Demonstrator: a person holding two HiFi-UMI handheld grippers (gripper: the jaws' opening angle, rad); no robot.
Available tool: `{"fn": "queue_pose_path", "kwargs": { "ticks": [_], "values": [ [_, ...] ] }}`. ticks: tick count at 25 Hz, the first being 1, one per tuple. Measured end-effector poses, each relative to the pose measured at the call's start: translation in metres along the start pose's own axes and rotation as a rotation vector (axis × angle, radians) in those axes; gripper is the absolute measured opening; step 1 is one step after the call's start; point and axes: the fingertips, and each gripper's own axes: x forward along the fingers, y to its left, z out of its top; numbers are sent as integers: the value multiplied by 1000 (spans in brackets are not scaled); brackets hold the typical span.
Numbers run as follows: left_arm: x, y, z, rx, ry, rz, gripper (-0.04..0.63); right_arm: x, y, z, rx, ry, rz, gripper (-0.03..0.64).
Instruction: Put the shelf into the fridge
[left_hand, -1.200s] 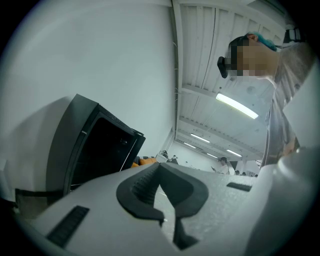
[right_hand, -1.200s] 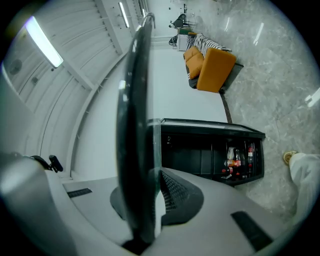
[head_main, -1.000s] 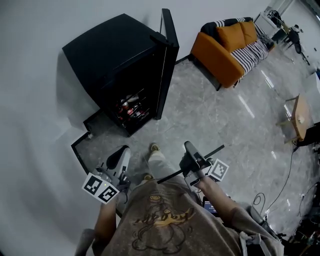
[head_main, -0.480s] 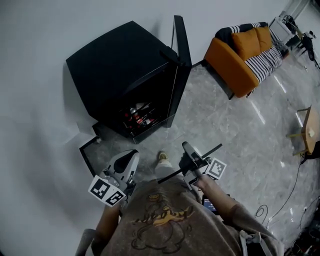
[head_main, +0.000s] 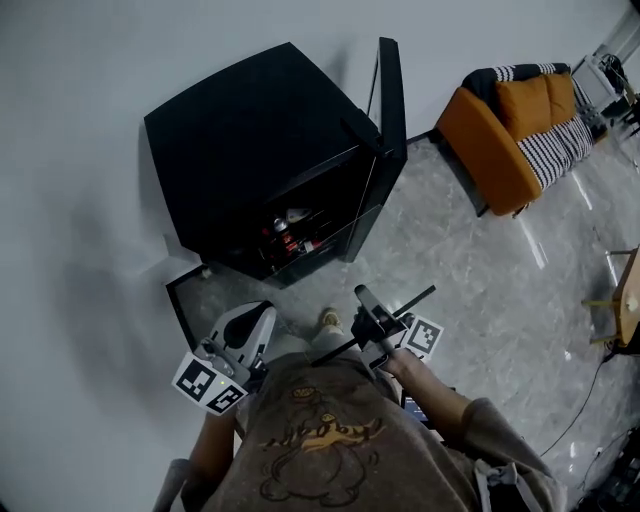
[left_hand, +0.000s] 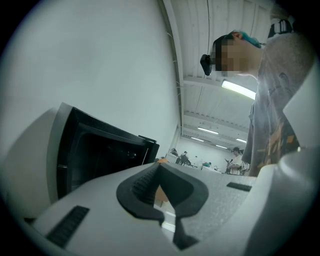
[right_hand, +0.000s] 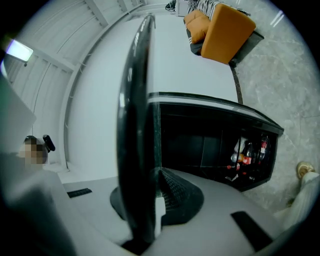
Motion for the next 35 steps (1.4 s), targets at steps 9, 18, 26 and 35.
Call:
{"fn": "queue_pose_path", "kwargs": {
  "ticks": [9, 18, 26, 35],
  "values": [
    [0, 14, -2, 3, 34, -10, 6, 22, -31, -4, 23, 12, -21, 26],
    [11, 21, -9, 2, 41, -23, 6, 33, -65, -6, 57, 0, -50, 26],
    [13, 17, -18, -12, 68, -23, 6, 41, -92, -10, 58, 9, -53, 26],
    [16, 11, -26, -21, 82, -20, 6, 51, -123, -17, 64, 21, -55, 26]
  ]
}}
